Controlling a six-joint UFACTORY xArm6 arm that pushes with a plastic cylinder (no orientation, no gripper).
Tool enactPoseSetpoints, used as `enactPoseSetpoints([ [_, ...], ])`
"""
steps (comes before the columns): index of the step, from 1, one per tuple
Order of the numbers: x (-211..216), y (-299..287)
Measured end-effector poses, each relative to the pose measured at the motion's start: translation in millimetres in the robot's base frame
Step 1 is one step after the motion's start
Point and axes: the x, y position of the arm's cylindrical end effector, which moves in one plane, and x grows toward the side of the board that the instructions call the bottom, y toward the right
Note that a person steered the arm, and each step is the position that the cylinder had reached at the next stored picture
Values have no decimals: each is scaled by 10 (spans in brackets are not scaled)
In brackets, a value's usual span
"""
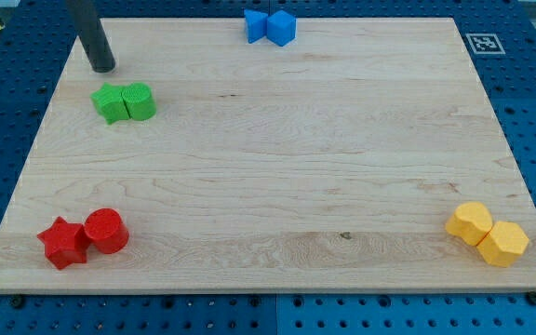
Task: Push the green star vertical to the red star
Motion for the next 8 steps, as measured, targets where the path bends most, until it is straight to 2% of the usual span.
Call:
enactPoseSetpoints([
  [2, 488, 0],
  [3, 532, 62],
  [5, 296, 78],
  [6, 296, 331],
  [7, 389, 395],
  [8, 717, 376],
])
